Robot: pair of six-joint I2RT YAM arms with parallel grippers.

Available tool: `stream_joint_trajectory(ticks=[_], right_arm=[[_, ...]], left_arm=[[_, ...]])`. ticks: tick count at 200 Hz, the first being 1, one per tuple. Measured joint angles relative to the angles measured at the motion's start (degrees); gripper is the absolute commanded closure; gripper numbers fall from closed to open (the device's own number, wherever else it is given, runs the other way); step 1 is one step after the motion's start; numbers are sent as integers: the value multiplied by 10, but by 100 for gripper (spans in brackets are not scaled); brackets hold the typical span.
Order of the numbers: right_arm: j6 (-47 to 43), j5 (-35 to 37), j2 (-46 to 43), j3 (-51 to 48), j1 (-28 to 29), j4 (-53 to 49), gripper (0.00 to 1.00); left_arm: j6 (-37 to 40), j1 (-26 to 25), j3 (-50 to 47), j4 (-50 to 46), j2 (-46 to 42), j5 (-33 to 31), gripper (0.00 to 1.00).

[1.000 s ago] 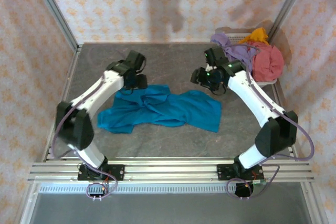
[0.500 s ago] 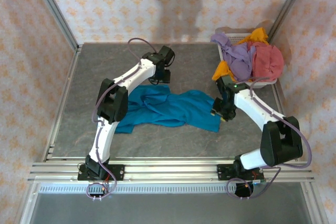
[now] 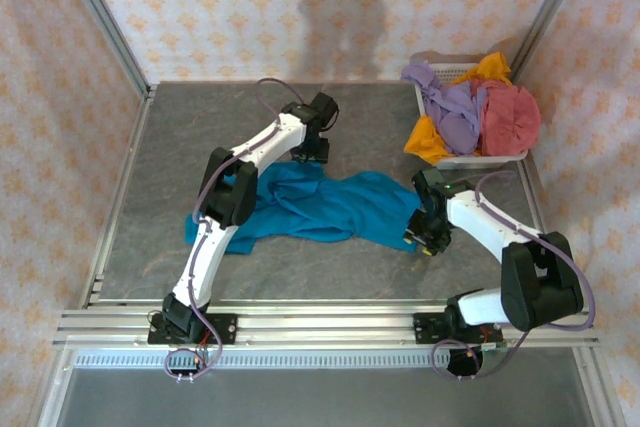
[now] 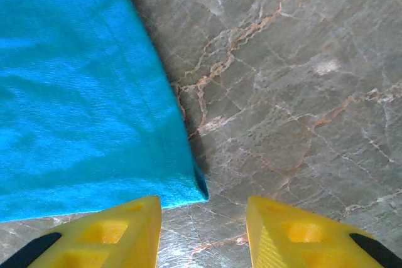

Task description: Fold and stack the t-shirts

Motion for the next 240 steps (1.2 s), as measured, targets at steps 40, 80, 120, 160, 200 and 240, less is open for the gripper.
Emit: stream_joint_trajectory(ticks=[40,80,120,160,200,240], right_arm=[[2,-2,0,-2,0,7,54],[2,-7,4,-11,0,22,59],[-5,-10,26,-12,0,42,73],[-17,-10,35,-14,0,64,94],[-29,-7,23,21,0,37,100],[-42,20,-62,137,0,-25,100]], left_arm=[[-1,-2,0,-17,11,10,77],[-3,-12,-12,-14,7,-3,100],[-1,-10,-18,-14,-13,-24,100],[-1,5,-36,-15,-82,-46,100],[4,40,-72,-16,-195,-67,100],[24,93,-74,-24,-316,-92,100]])
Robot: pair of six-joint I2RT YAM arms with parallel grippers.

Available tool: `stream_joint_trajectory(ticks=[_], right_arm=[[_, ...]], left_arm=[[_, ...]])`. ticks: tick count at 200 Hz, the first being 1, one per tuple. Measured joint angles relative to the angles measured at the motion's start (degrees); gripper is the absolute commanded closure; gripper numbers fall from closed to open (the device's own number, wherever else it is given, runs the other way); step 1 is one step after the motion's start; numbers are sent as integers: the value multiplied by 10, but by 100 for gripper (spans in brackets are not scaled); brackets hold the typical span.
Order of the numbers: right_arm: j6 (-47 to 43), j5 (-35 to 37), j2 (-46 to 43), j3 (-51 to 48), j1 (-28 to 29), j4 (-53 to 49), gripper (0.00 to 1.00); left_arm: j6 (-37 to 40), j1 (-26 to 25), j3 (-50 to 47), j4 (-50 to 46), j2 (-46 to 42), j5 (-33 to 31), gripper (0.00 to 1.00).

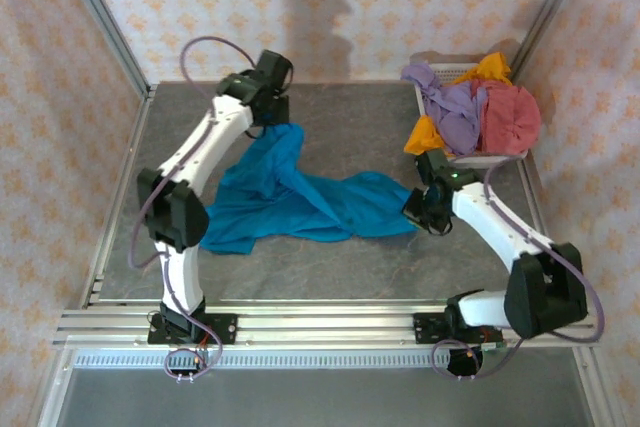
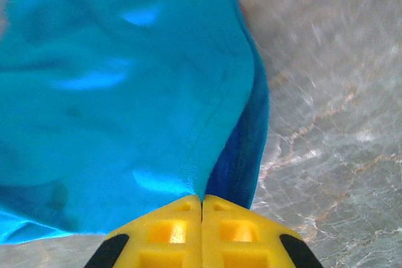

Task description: Fold and stack the t-shirts

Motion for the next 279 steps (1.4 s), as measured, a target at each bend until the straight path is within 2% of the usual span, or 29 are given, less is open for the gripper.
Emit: stream_joint_trajectory(ticks=[27,71,99,125,147,181,232,246,255,266,279], right_arm=[[-6,17,-29,71,0,-31,100],[-17,45,-45,136,0,-75,100],[-28,57,-50,181,0,-91,100],[-30,68,-60,193,0,-103,100],[-28,76,-76,175,0,-105,100],[-16,76,-93,83,-4,-99,100],[2,91,-96,-10,-26,-75,100],[8,91,-101,-28,-34,-64,100],[10,91,-104,-37,-37,-57,100],[13,90,-105,-45,-39,-50,100],[14,88,-104,-50,-39,-42,100]], left_arm=[[21,23,16,-19,-64,-27,100],[48,22,23,-50,-144,-68,100],[50,22,14,-66,-180,-67,100],[41,13,-50,-66,-225,-44,100],[26,-28,-124,-56,-255,-28,100],[-3,-129,-223,-20,-249,-2,100],[-30,-244,-238,30,-150,21,100],[-32,-269,-230,36,-118,31,73],[-33,-283,-221,37,-95,38,61],[-37,-299,-214,41,-73,45,52],[-35,-313,-212,44,-58,51,50]])
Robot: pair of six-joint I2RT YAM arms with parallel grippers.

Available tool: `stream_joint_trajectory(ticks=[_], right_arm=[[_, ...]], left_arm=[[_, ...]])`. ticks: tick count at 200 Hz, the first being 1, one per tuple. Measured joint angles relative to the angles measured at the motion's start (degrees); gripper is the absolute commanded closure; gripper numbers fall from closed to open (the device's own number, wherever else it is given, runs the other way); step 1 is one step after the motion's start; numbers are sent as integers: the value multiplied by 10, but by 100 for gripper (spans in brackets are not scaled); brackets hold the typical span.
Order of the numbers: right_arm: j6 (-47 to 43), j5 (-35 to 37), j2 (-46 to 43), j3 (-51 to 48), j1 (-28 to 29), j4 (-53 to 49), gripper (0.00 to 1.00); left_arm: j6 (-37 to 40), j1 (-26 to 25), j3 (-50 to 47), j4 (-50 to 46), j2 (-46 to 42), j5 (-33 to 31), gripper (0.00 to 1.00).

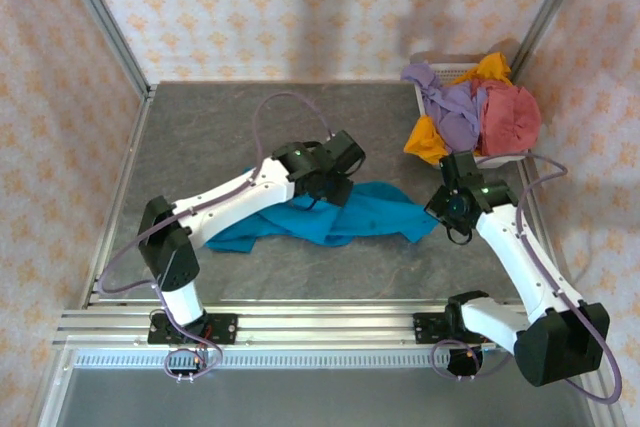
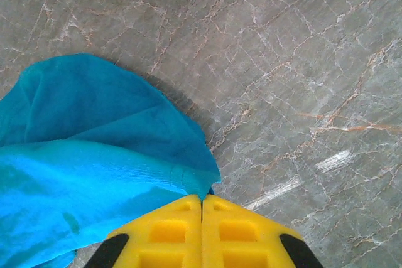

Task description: Fold and stack the t-shirts

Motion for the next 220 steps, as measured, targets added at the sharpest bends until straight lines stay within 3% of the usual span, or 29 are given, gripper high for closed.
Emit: stream_joint_trajectory(ticks=[75,154,220], right_arm=[[0,-13,19,-4,-7,32,100],[-4,-25,35,-12,-17,41,100],[-7,-28,35,-23,-20,44,100]], left_arm=[[24,-11,16,-35,9,-28,55],[56,-58,121,-105,212,-42,58],[60,-66,125,-131,230,-46,61]])
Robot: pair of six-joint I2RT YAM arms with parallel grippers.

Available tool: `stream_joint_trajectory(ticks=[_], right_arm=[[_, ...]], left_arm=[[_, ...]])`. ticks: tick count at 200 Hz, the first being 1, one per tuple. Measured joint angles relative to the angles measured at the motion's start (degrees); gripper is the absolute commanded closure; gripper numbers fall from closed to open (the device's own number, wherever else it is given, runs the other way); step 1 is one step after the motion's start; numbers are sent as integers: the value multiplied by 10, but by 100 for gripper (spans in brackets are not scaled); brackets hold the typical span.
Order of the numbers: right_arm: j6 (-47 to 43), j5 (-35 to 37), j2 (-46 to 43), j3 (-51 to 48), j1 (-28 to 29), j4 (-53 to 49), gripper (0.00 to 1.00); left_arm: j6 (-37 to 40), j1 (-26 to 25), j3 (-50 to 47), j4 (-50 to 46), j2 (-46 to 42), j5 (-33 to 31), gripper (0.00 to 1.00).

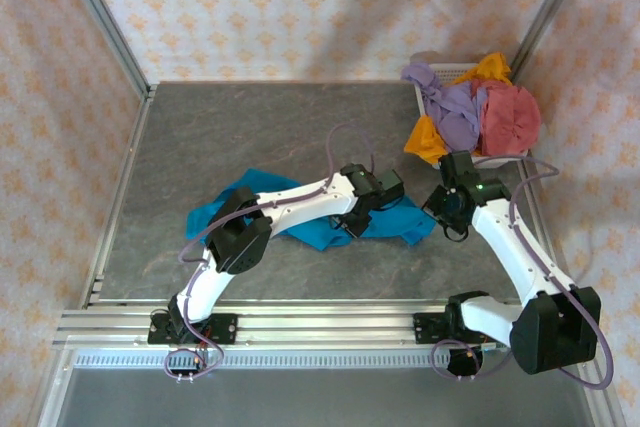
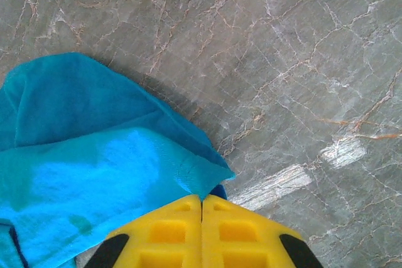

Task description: Fold and stack the t-shirts

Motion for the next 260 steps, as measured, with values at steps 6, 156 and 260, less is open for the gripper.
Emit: stream_joint_trajectory(ticks=[6,156,260], right_arm=[[0,0,0,0,0,1,100],[-5,-9,1,0,-6,1,100],[-6,-13,1,0,-7,1,100]], left_arm=[[0,0,0,0,0,0,62],[-7,1,-12,6,38,-3,70],[-22,12,-17,22,38,-4,79]])
